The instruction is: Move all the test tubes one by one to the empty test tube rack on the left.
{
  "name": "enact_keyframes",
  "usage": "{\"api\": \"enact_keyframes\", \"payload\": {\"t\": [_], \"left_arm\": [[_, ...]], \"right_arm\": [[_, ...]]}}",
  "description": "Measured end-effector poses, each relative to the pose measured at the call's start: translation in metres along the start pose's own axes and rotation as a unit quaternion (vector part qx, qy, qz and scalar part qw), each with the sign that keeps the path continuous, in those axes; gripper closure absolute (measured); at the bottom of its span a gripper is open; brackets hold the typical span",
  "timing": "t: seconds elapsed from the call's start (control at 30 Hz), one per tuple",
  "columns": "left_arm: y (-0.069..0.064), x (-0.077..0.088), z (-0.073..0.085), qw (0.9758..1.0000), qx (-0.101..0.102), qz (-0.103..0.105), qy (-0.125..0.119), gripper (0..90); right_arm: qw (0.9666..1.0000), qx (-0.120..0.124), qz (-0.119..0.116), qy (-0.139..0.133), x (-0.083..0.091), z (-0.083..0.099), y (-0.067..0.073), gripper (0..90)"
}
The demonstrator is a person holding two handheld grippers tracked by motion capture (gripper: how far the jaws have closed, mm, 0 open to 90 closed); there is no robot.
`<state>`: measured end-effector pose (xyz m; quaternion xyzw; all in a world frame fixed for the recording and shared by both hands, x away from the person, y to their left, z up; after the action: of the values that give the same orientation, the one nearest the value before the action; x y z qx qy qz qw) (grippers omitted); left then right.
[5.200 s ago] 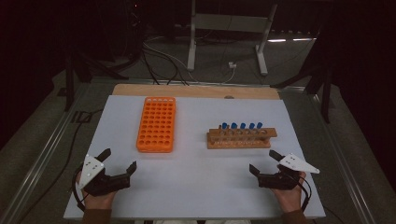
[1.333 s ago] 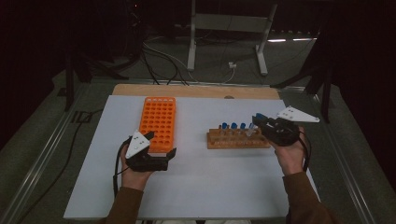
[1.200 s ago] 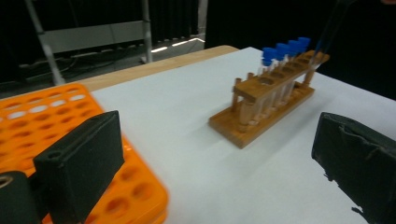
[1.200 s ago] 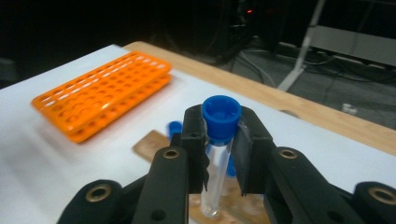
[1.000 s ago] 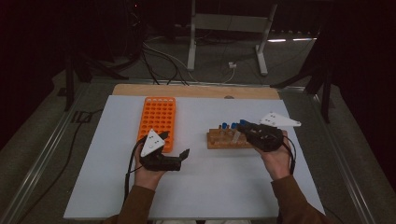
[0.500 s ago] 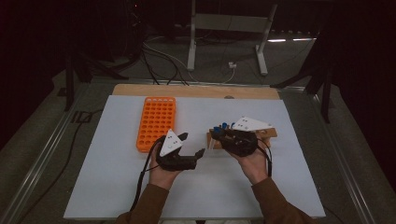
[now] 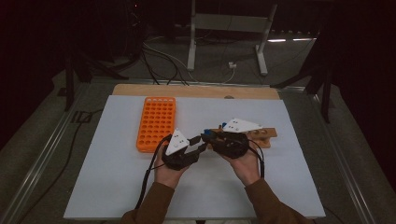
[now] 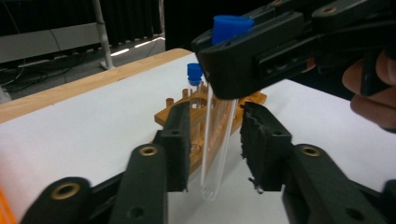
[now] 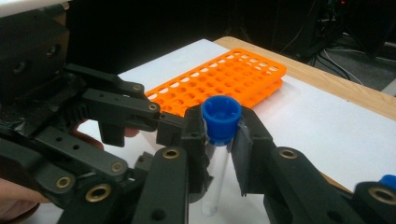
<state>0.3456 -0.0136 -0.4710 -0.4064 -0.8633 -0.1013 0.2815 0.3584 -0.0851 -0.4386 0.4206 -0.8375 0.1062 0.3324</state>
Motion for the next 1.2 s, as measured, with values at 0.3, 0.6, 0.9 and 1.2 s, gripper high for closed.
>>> {"api": "enact_keyframes", "payload": {"t": [0.3,0.6,0.9,1.2], "left_arm": [[-0.003,-0.002,0.0,0.9999,-0.012,0.006,0.001,78.3],[0.007,-0.003,0.001,1.0,-0.004,-0.006,0.005,78.4],[0.021,0.005,0.001,0.9998,0.01,-0.018,-0.002,78.4],[0.038,0.018,0.004,0.9995,0.013,-0.029,-0.008,78.3]], "right_arm": [[1.0,0.001,-0.007,-0.001,0.0,0.0,0.003,76.0],[0.9999,0.002,0.013,-0.009,0.009,0.0,-0.003,36.7],[0.9981,-0.016,0.054,-0.025,0.02,0.007,-0.021,3.7],[0.9958,-0.015,0.087,-0.023,0.033,0.027,-0.039,0.0]]}}
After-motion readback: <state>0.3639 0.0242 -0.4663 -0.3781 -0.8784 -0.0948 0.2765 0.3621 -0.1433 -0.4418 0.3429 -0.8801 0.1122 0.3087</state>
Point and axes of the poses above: each handheld gripper's, and its own axes: x roughly backward along the jaws, z roughly out of its underside, y roughly to its left, the point moved 9 cm from there along -x, roughly forward along the jaws, and after that the axes turned 15 degrees about y, right-handed, at the moved point
